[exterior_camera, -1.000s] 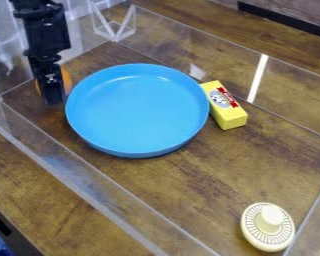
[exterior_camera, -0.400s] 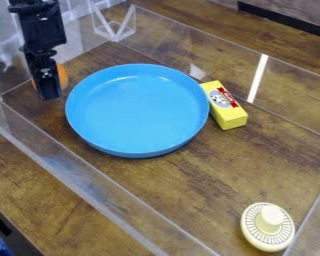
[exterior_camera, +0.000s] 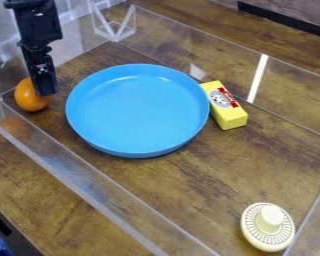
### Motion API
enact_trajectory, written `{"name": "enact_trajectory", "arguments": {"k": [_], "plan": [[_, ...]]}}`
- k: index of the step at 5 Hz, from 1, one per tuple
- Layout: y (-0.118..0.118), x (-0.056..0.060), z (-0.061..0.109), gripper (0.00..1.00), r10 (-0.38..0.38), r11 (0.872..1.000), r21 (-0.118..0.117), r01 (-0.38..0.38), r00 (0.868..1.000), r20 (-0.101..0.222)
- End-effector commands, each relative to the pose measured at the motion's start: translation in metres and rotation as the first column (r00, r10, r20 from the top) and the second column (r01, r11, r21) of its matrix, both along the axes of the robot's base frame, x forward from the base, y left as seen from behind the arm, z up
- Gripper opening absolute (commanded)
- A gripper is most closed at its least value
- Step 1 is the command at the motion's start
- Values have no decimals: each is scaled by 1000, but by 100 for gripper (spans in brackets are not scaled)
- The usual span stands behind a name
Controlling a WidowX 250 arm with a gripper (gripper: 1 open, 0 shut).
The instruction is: Put the orange ball in the blue tray
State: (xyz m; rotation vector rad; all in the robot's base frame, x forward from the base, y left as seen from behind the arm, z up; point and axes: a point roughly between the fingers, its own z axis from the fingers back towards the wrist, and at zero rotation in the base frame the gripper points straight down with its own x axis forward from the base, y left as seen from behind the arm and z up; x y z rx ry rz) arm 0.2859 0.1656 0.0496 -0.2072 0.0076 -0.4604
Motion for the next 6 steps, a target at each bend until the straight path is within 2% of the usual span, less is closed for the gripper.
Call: {"name": "enact_trajectory", "arguments": {"k": [1,2,3,6], "plan": [[11,6,11,100,8,1000,27,-10,999,48],[13,5,5,100,7,1000,22,-8,999,46],[14,5,4,0,11,1000,17,-12,999,44],[11,6,15,0,31,999,7,-32,999,31]]}}
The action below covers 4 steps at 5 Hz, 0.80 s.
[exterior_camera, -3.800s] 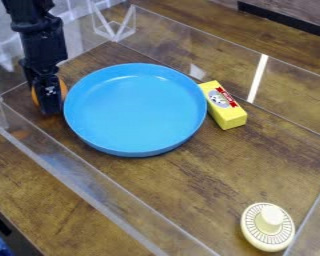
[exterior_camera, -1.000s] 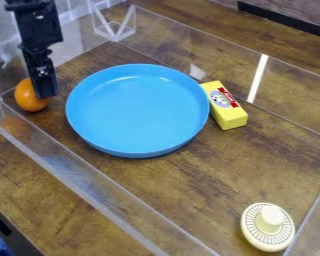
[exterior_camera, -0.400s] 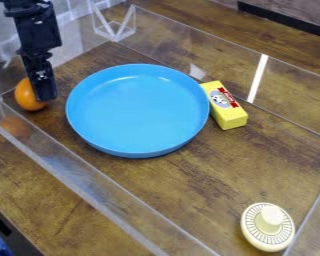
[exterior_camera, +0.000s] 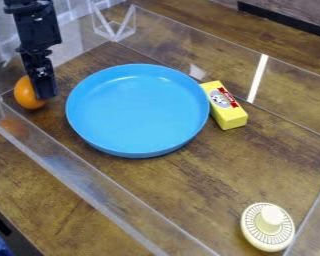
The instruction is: Put the orange ball in the blue tray
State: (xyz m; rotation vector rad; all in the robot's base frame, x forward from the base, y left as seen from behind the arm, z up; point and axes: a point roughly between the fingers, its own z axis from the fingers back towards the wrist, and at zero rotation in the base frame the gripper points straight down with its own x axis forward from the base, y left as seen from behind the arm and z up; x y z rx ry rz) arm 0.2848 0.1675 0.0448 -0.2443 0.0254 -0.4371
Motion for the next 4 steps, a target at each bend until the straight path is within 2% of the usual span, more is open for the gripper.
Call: {"name": "enact_trajectory", "arguments": {"k": [1,4], "plan": [[8,7,25,0,16,999,36,-18,998,53],[3,8,40,0,28,999,29,-30,999,43]]}}
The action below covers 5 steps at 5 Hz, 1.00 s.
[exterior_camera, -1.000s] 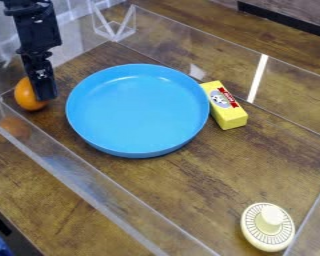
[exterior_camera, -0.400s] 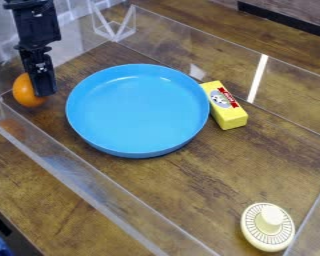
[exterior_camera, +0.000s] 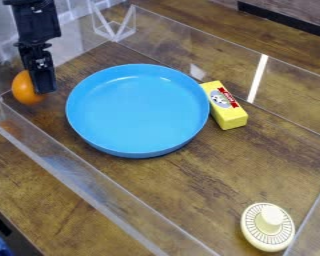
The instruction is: Put the orange ball in the blue tray
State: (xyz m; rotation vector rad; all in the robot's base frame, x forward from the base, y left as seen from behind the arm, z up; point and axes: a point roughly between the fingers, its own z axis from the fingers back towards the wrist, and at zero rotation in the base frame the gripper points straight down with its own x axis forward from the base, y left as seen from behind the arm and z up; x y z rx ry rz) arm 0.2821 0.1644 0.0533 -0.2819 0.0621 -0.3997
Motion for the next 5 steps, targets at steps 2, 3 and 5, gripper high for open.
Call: {"name": "enact_trajectory", "arguments": {"k": [2,3,5], "plan": [[-1,13,43,0,4,998,57,-8,996,84],[-11,15,54,0,10,998,60,-15,996,85],[-62,27,71,0,-3,998,62,-4,994,108]]}}
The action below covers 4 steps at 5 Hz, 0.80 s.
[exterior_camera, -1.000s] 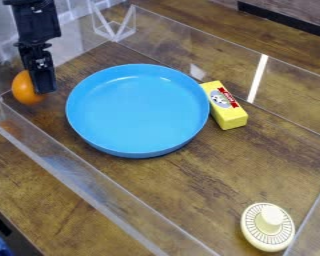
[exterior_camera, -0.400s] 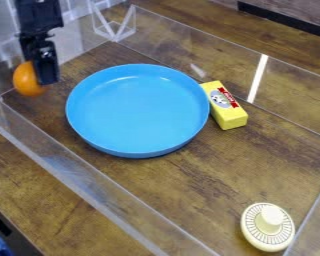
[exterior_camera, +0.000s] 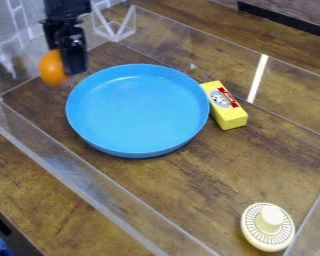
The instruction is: Put the orange ball in the blue tray
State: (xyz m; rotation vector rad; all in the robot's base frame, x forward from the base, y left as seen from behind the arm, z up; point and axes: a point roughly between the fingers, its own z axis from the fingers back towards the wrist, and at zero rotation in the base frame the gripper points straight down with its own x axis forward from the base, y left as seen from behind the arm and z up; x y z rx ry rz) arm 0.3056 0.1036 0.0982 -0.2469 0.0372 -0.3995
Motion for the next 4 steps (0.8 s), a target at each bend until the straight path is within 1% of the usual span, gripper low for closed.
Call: {"name": "enact_trajectory", "arguments": {"k": [1,4], "plan": [[-2,5,26,0,-13,999,33,10,997,79],[-4,7,23,0,-36,999,29,34,996,78]]}}
